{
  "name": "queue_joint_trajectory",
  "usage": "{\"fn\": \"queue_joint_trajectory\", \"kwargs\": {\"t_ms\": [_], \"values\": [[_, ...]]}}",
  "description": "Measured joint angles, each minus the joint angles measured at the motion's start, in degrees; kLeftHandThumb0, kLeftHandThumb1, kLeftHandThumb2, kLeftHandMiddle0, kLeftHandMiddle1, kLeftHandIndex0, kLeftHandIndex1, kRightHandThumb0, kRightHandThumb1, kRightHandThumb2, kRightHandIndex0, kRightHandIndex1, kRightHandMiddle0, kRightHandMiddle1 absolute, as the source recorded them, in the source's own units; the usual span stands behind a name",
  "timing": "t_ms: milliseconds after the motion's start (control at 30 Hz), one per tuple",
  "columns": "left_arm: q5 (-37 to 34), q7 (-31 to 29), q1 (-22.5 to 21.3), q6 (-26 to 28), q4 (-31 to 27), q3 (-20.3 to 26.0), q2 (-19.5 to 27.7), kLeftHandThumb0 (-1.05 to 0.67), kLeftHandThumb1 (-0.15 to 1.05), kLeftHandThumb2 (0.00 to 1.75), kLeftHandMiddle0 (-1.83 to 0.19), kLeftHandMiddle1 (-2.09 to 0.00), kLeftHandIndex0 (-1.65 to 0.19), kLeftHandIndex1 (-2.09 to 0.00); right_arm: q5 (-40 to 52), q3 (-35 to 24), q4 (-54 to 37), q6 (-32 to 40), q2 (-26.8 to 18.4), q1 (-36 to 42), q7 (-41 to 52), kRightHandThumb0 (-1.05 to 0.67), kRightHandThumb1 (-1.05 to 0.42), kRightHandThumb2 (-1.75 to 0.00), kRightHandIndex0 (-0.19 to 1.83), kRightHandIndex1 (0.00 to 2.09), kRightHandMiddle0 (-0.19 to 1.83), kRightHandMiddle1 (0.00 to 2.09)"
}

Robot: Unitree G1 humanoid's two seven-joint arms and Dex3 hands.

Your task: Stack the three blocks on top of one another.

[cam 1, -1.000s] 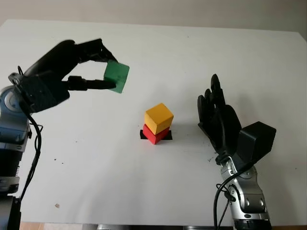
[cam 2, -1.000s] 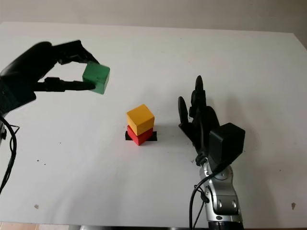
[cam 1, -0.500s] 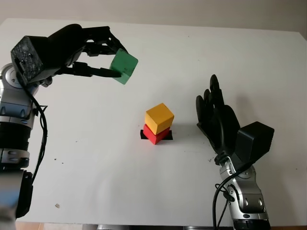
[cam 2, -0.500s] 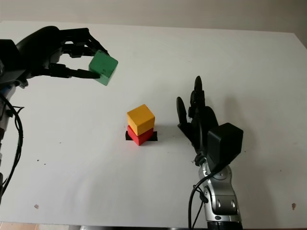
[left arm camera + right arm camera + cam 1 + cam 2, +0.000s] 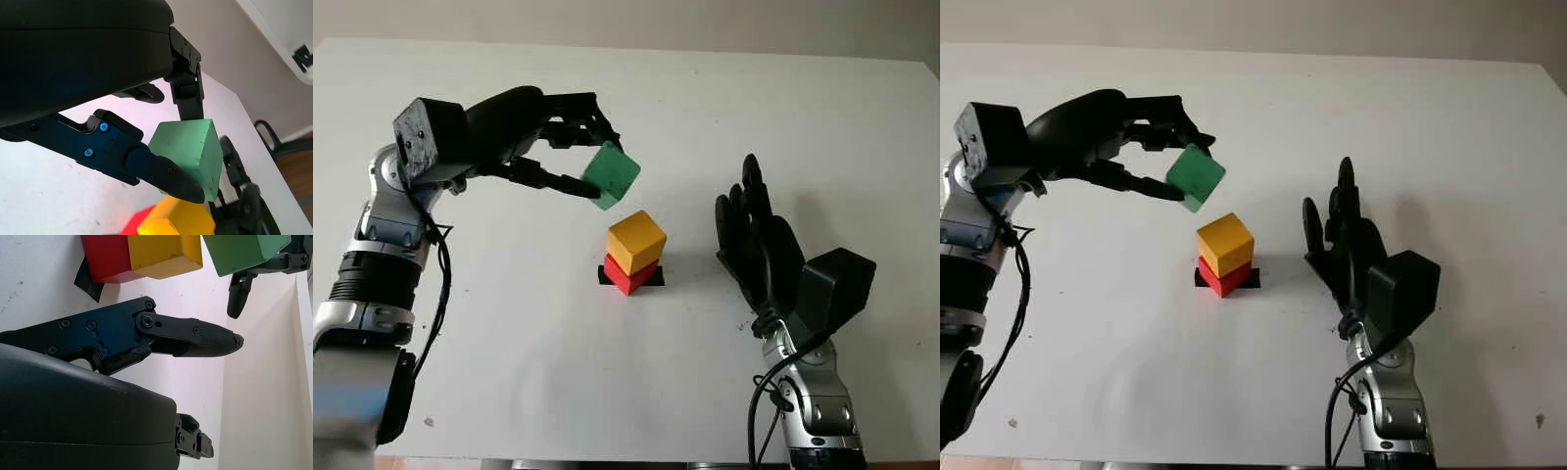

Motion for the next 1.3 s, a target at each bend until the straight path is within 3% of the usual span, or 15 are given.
{"fn": "queue_joint_trajectory", "kwargs": {"t_ms": [267,700,1300], "values": [[-4.3,-4.4,0.0,2.9,0.4,0.0,-1.9,-0.46,1.05,0.12,-0.35,-0.02,-0.33,-1.65,0.0,0.0,0.0,0.0,-0.1,0.0,0.2,-0.71,-1.05,-0.55,-0.19,0.0,-0.19,0.0],[-7.7,-3.7,0.0,6.8,-1.2,1.9,-3.0,-0.43,1.05,0.13,-0.37,0.0,-0.33,-1.72,0.0,0.0,0.0,0.1,-0.1,0.0,0.1,-0.72,-1.05,-0.55,-0.19,0.0,-0.19,0.0],[-8.6,-9.1,0.0,9.4,-0.3,0.9,-4.4,-0.44,1.04,0.09,-0.37,0.0,-0.33,-1.6,0.2,0.0,0.0,0.2,-0.1,0.0,0.2,-0.71,-1.05,-0.54,-0.19,0.0,-0.19,0.0]]}}
